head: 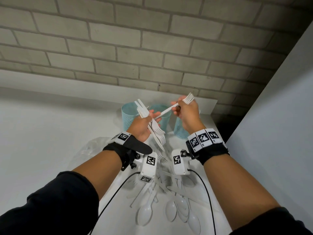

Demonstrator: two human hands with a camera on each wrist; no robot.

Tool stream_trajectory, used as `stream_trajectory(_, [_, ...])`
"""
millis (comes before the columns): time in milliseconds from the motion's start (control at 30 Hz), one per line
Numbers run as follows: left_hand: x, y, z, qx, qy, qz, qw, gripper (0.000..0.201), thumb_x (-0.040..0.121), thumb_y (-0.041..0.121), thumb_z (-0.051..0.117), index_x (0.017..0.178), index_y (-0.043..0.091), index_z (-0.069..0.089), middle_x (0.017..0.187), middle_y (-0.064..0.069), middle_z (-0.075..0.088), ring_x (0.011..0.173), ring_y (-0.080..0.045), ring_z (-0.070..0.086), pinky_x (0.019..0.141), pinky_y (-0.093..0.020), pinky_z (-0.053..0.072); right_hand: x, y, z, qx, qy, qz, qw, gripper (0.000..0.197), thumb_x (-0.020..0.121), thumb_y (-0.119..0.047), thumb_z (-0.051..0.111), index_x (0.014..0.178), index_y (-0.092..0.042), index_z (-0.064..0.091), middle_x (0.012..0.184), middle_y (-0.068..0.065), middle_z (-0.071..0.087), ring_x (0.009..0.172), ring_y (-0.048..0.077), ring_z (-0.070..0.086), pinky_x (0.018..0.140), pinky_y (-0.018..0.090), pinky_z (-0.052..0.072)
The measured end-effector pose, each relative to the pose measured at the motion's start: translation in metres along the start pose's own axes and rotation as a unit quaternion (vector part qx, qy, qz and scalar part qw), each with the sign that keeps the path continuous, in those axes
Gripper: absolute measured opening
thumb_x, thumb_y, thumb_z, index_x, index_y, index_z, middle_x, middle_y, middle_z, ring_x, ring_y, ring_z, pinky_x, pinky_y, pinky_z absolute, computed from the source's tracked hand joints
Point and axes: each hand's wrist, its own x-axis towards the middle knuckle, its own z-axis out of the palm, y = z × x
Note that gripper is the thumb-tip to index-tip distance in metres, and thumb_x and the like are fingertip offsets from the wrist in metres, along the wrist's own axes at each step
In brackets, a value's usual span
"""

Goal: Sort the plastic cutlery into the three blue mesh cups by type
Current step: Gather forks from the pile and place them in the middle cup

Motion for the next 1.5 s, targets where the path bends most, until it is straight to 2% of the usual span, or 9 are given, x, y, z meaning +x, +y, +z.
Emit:
stream_trajectory(133, [0.004,0.008,-0.009,-0.003,0.016,0.008,1.0,0.04,0.1,0.012,0.037,0.139,0.003,0.035,0.142,-0.016,0.044,0.13,-0.037,0.042,0.088,-0.04,0.046,0.019,0.001,0.001,0.003,0.053,-0.095,0.994,0.016,0.097,-0.007,0.041,0.087,-0.019,0.043,0.078,0.008,0.064,0.043,0.006,0.055,0.046,0.019,0.046])
stream_trajectory(433, [0.006,0.014,-0.014,-0.034,0.041,-0.001,0.999,0.039,0.103,0.015,0.028,0.139,0.0,0.034,0.145,-0.018,0.04,0.134,-0.031,0.04,0.099,-0.038,0.037,0.02,0.031,0.012,-0.091,-0.09,0.028,0.991,0.033,0.094,0.003,0.046,0.125,-0.005,0.039,0.112,0.017,0.05,0.073,0.016,0.063,0.064,0.017,0.055])
stream_trajectory(533, [0.006,0.015,-0.016,-0.058,0.036,0.01,0.998,0.04,0.101,0.007,0.031,0.141,0.002,0.031,0.145,-0.018,0.04,0.135,-0.03,0.039,0.102,-0.038,0.036,0.015,0.024,0.011,-0.181,-0.076,-0.023,0.98,0.036,0.09,-0.003,0.055,0.125,-0.009,0.045,0.114,0.011,0.053,0.077,0.018,0.061,0.062,0.017,0.054])
stream_trajectory(667, [0.006,0.017,-0.016,-0.057,0.027,0.017,0.998,0.04,0.1,0.004,0.035,0.14,0.004,0.033,0.136,-0.013,0.049,0.131,-0.025,0.044,0.101,-0.036,0.039,0.001,0.006,0.014,-0.28,-0.059,-0.215,0.934,0.01,0.083,-0.021,0.068,0.085,-0.014,0.063,0.078,-0.004,0.059,0.072,0.009,0.052,0.065,0.015,0.041])
stream_trajectory(767, [0.004,0.017,-0.011,-0.052,0.015,0.016,0.998,0.021,0.098,0.004,0.04,0.115,0.01,0.049,0.101,-0.004,0.063,0.097,-0.017,0.062,0.083,-0.032,0.051,-0.011,-0.003,0.02,-0.397,-0.225,-0.145,0.878,0.029,0.076,-0.041,0.074,0.083,-0.015,0.063,0.068,-0.01,0.053,0.063,0.005,0.047,0.058,0.018,0.038])
stream_trajectory(833, [0.002,0.015,-0.009,-0.045,0.032,0.02,0.998,0.023,0.098,0.005,0.041,0.119,0.007,0.05,0.109,-0.005,0.06,0.102,-0.021,0.059,0.086,-0.037,0.049,-0.014,-0.003,0.02,-0.458,-0.282,-0.094,0.838,0.035,0.072,-0.041,0.077,0.093,-0.019,0.06,0.073,-0.011,0.051,0.068,0.005,0.049,0.06,0.02,0.038])
stream_trajectory(1033, [-0.003,0.015,-0.009,-0.043,0.02,0.015,0.999,0.022,0.099,0.007,0.039,0.118,0.007,0.051,0.123,-0.013,0.053,0.114,-0.026,0.054,0.096,-0.041,0.046,-0.019,0.006,0.016,-0.405,-0.3,0.019,0.863,0.031,0.082,-0.028,0.07,0.104,-0.014,0.054,0.081,0.0,0.062,0.07,0.014,0.062,0.069,0.031,0.056])
stream_trajectory(1300, [-0.006,0.024,-0.013,-0.102,0.052,0.033,0.993,0.042,0.102,0.013,0.031,0.143,0.006,0.029,0.147,-0.019,0.036,0.136,-0.031,0.038,0.102,-0.04,0.036,-0.017,0.007,-0.001,-0.339,-0.309,0.136,0.878,0.007,0.092,-0.019,0.058,0.093,-0.015,0.063,0.08,0.001,0.064,0.065,0.012,0.059,0.067,0.028,0.054])
stream_trajectory(1500, [-0.002,0.02,-0.015,-0.124,0.058,0.009,0.991,0.033,0.101,0.013,0.034,0.132,0.004,0.039,0.145,-0.017,0.039,0.134,-0.031,0.04,0.089,-0.043,0.05,-0.006,0.009,-0.005,-0.237,-0.138,0.116,0.955,0.006,0.088,-0.012,0.062,0.083,-0.009,0.062,0.057,0.002,0.055,0.032,0.002,0.045,0.035,0.014,0.041])
